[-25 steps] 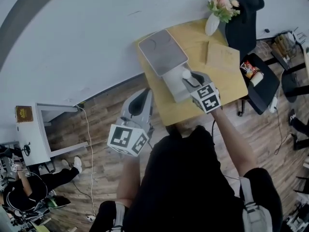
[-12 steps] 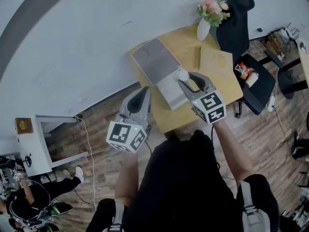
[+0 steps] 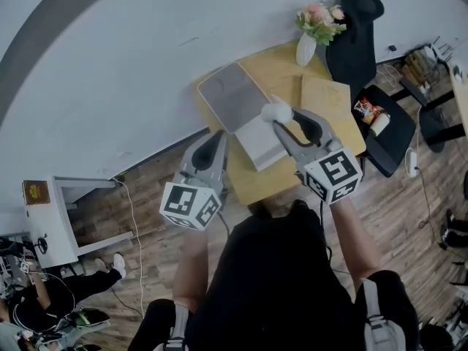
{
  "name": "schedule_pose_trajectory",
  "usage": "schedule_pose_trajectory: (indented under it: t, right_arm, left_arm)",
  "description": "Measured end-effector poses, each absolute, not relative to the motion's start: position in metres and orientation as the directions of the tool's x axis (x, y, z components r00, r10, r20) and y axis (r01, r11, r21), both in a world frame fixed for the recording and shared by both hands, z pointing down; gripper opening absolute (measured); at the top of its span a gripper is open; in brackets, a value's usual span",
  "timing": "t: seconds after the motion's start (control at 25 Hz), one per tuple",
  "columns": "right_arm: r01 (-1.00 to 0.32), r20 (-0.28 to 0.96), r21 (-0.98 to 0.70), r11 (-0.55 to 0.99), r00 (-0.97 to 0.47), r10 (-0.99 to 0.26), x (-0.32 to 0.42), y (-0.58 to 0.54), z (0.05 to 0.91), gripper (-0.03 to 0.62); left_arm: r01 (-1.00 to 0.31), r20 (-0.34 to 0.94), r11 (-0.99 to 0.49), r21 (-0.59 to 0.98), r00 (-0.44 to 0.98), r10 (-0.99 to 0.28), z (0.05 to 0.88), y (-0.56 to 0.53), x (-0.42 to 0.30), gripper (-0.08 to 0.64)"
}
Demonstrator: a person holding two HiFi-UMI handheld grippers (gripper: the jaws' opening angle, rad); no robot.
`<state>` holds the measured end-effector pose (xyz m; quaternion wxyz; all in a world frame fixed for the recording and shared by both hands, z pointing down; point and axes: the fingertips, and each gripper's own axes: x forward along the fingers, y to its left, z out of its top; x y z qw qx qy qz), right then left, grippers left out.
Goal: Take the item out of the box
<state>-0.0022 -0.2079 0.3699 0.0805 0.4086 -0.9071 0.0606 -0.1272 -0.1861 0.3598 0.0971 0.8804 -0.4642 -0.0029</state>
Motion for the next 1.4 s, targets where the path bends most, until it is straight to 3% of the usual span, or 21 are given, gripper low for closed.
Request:
schedule_pose_trajectory:
  t: [0.44,1.4]
  right_arm:
    - [-0.730,0.089,-0.071,0.680,-0.683,-0.725,-0.005,-0.196,0.340,0.161]
    - [-0.731,0.085,-0.074,0.678,-0.682,-0.726,0.000,-0.194,0.345,0.156]
  left_arm:
    - [-0.826,0.090,-0.534,0.181,0.554,-0.827,0.364,-0.183,-0.132,0.008]
    - [-0.828,0.089,-0.530,0.183,0.551,-0.830,0.365,-0.180,-0.133,0.008]
